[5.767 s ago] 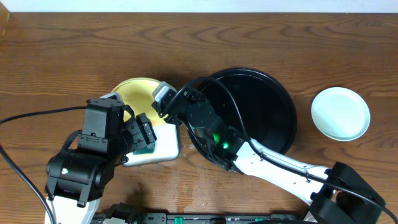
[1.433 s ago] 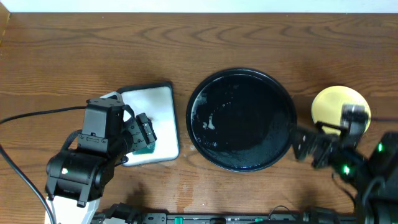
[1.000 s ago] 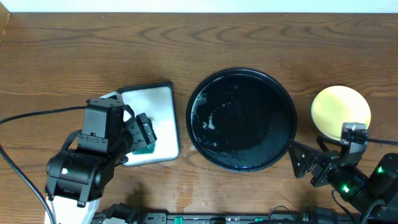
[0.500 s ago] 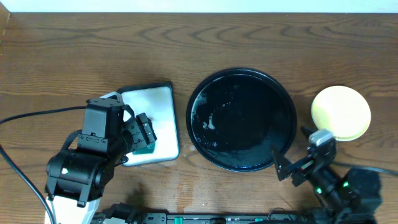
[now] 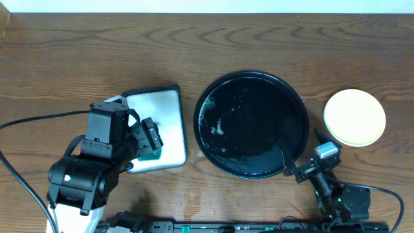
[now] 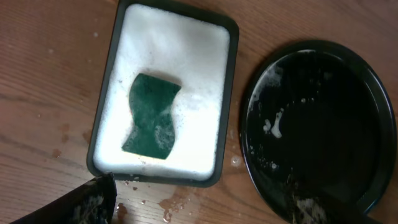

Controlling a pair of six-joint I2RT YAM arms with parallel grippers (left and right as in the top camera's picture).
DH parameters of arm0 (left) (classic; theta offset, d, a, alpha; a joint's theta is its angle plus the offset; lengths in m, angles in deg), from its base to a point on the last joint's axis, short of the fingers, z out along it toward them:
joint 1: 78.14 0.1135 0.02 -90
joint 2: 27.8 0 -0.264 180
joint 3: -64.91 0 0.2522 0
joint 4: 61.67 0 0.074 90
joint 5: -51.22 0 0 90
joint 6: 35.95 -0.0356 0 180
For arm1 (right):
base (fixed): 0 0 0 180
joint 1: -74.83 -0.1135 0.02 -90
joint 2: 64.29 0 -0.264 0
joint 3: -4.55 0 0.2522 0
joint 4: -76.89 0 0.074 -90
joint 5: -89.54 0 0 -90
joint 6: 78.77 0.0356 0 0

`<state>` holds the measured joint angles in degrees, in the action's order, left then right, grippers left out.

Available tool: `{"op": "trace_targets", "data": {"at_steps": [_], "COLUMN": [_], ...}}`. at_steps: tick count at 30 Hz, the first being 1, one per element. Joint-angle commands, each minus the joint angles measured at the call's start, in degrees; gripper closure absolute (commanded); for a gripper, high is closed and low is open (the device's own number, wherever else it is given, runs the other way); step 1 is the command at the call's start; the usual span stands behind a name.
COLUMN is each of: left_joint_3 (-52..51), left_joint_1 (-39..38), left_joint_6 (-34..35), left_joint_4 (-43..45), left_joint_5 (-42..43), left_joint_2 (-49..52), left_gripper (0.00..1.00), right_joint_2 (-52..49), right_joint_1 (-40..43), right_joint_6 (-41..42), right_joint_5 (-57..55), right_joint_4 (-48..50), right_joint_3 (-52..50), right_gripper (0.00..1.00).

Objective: Clean dirty plates on tray and stack at the side

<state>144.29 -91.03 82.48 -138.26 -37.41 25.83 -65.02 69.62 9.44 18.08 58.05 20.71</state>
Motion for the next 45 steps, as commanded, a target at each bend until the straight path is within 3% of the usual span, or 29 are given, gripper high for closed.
{"op": "trace_targets", "data": {"at_steps": [1,29,33,40,45], "left_joint_3": [1.0,0.4,-4.2,-22.9,-35.8], "left_joint_1": [0.2,0.5,4.0,7.4,11.0], "left_joint_6": [-0.5,-0.6,-0.6,-7.5,-8.1], "left_joint_4": [-0.1,0.4,7.1,35.0,45.5], "left_joint_5": [-0.1,-1.2,-6.6,-4.5,-2.6], "left_joint_2": [-0.1,-1.8,-7.3,-23.7,-36.7], "left_gripper": [0.14,0.14,0.14,0.14,0.14], "right_joint_2": [0.5,0.4,0.4,0.4,0.4], "right_joint_1": [-0.4,-0.5,-0.5,-0.5,-0.5], "right_joint_6": [-1.1,-1.1,-1.1,-1.1,-1.1], "right_joint_5": [-1.5,-1.8,-1.8,-1.8,-1.8], "right_joint_4": [2.9,2.3,2.4,2.3,2.3], "right_joint_3": [-2.1,-2.1,-2.1,-2.1,-2.1], "right_gripper": [0.01,0.01,0.01,0.01,0.01]}}
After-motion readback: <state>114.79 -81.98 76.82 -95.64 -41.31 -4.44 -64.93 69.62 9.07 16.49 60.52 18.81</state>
